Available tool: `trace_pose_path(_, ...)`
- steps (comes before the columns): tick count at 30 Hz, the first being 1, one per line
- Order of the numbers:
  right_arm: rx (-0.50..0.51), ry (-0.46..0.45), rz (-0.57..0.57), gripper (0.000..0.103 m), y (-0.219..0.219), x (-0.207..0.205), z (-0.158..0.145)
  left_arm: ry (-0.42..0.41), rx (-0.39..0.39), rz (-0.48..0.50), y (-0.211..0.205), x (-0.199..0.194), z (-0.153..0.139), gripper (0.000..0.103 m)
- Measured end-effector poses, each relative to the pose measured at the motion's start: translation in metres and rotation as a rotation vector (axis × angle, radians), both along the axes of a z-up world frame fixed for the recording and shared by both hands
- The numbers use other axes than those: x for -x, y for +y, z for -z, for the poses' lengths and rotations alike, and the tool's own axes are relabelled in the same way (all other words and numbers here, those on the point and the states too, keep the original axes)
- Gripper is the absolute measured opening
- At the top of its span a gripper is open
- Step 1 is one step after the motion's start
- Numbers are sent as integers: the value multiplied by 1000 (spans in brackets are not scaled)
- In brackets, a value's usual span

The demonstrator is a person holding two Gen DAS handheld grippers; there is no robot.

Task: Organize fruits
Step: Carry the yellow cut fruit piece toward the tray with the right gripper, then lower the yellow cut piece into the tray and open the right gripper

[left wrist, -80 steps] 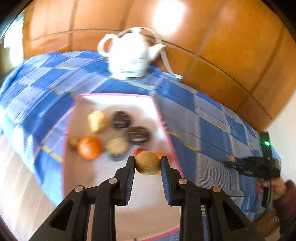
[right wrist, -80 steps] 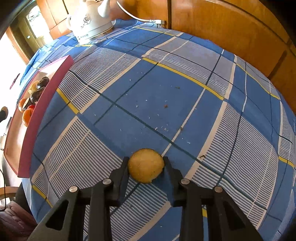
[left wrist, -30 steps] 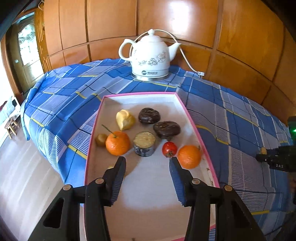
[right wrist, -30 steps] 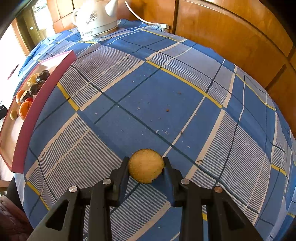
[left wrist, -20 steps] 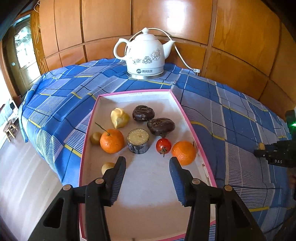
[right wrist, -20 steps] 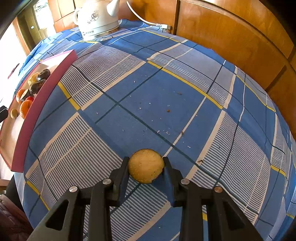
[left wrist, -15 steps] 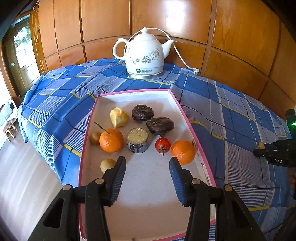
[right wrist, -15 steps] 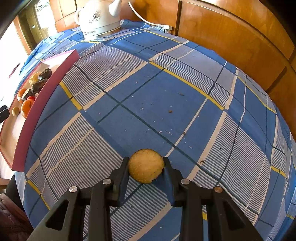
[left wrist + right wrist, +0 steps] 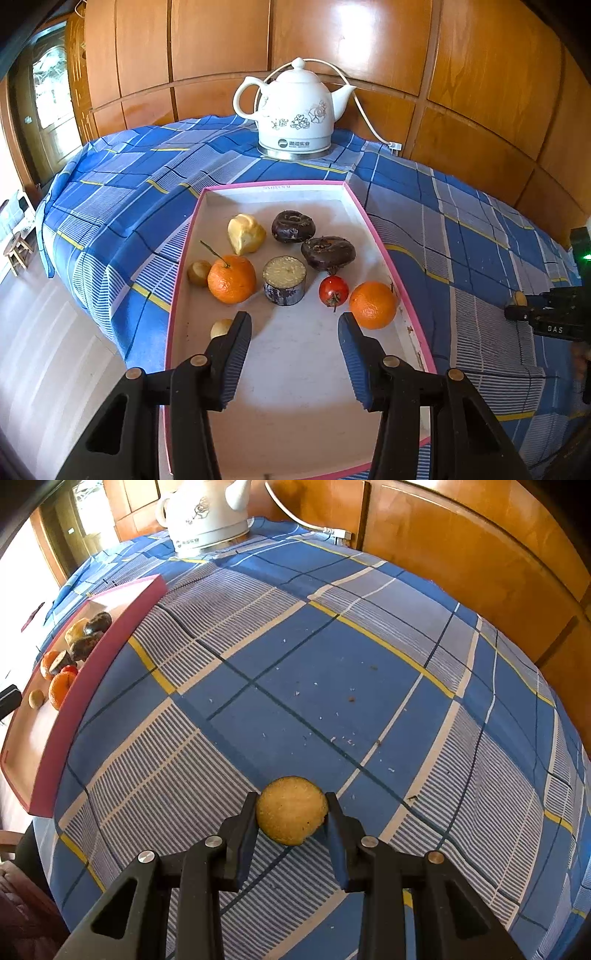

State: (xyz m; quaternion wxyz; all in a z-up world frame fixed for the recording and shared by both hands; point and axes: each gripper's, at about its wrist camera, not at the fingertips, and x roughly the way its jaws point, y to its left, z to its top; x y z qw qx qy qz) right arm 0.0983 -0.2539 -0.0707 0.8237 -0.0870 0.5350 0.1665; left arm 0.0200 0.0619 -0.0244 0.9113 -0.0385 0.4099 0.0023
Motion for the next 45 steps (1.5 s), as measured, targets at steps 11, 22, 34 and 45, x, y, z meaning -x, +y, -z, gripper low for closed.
trace_pose_path(11,-89,-32,-111,34,51,29,-33,-12,43,-38,18,1,0,50)
trace_pose_path(22,-206,-34,-371,34,152,67,-64,-59,67,-187,72,4,-11,50)
trace_pose_path(34,-206,58,-449,34,250,32,-32,-45,88,-209,87,10,-3,50)
trace_pose_path(45,-221,76,-437,47,237,43,-26,-34,106,-211,90,8,2,50)
